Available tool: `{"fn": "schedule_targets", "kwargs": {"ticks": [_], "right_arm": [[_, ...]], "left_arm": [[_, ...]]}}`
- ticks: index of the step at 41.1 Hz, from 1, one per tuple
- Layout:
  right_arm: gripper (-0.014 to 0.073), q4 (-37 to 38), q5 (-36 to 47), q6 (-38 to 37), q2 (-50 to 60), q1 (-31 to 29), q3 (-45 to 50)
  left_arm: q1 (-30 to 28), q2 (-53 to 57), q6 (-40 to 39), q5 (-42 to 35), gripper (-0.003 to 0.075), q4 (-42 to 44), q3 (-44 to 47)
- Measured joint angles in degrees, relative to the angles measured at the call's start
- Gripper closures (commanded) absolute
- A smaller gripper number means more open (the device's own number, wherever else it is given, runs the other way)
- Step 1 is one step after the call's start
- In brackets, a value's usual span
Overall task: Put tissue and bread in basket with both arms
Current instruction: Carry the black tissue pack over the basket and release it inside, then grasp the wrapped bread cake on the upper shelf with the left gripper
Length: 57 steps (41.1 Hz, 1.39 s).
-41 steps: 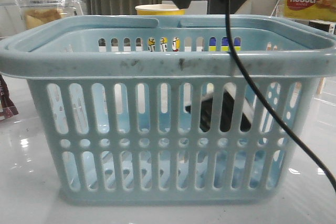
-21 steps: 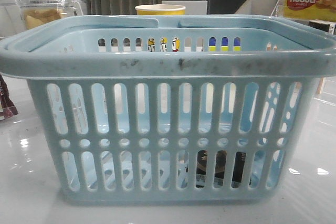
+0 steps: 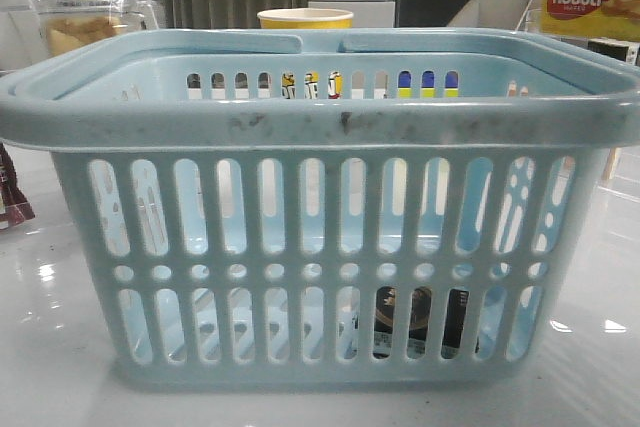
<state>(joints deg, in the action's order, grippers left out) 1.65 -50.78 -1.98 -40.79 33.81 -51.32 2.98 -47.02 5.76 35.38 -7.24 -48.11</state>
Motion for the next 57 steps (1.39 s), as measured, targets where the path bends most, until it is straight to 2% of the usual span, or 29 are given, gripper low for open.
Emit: {"fn": "schedule_targets", "kwargs": {"ticks": [31,39,53,57], "right_arm": [[0.0032,0.0,0.0,0.09,0.0,0.0,0.0],[0.0032,0.0,0.0,0.09,0.0,0.0,0.0],[0.0032,0.0,0.0,0.09,0.0,0.0,0.0],[0.0032,0.0,0.0,0.09,0.0,0.0,0.0]], "left_arm": [[0.0,-47.25,0.0,-3.68,0.0096,-0.63,-30.35],[0.0,-54.56,0.0,-9.39,0.0096,-0.63,-33.62],[0.0,-61.52,0.0,-22.31,0.0097,-0.63,-34.06],[0.11,-62.35,0.0,-23.95,0.0139,-0.63,-34.06]]}}
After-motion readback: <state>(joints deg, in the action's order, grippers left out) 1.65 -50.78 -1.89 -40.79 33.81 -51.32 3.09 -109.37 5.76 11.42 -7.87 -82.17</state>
